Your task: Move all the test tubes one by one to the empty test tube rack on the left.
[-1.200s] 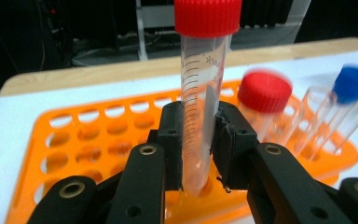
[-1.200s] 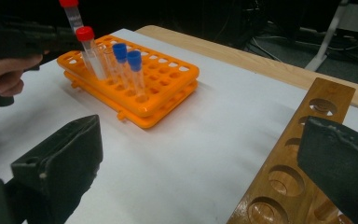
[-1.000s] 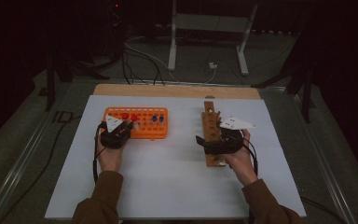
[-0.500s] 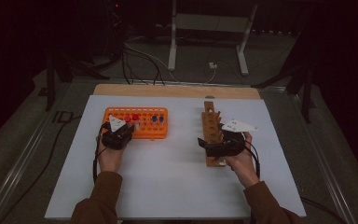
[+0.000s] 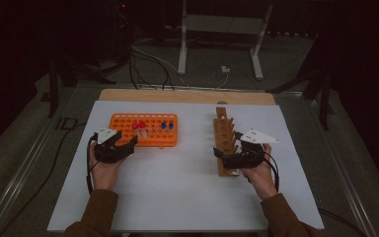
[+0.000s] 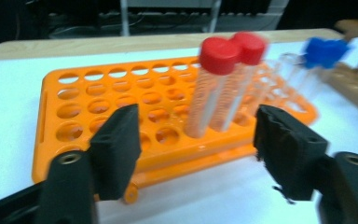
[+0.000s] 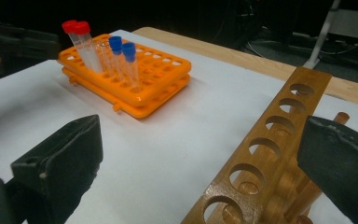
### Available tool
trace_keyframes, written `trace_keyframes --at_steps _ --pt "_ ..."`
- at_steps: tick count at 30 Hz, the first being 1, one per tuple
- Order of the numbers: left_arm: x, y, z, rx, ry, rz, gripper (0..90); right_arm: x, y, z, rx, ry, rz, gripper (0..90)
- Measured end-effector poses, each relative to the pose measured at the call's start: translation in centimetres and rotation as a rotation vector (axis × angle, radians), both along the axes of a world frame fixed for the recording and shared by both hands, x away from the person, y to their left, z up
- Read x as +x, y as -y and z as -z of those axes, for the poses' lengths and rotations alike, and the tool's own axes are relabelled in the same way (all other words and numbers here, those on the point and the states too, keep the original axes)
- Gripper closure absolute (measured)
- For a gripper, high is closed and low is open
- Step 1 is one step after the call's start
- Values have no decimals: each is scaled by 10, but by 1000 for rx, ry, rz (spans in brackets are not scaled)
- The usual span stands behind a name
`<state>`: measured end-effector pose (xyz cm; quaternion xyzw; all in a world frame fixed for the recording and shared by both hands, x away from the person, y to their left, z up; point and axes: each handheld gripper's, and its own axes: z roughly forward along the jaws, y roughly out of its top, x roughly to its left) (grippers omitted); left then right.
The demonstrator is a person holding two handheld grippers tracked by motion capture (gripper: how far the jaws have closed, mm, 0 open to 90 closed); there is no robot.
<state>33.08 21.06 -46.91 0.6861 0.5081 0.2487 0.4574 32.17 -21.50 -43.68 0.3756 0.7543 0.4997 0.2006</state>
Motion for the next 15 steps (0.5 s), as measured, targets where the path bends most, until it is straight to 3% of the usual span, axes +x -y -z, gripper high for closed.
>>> trace_keyframes --at_steps 8,12,15 --pt "-36 -6 -14 -50 43 99 158 -9 13 2 21 33 9 8" --pt "-50 -12 -17 -74 57 95 90 -15 20 5 31 50 15 9" --pt "-61 -15 -17 -67 70 106 48 -20 27 8 35 68 15 8"
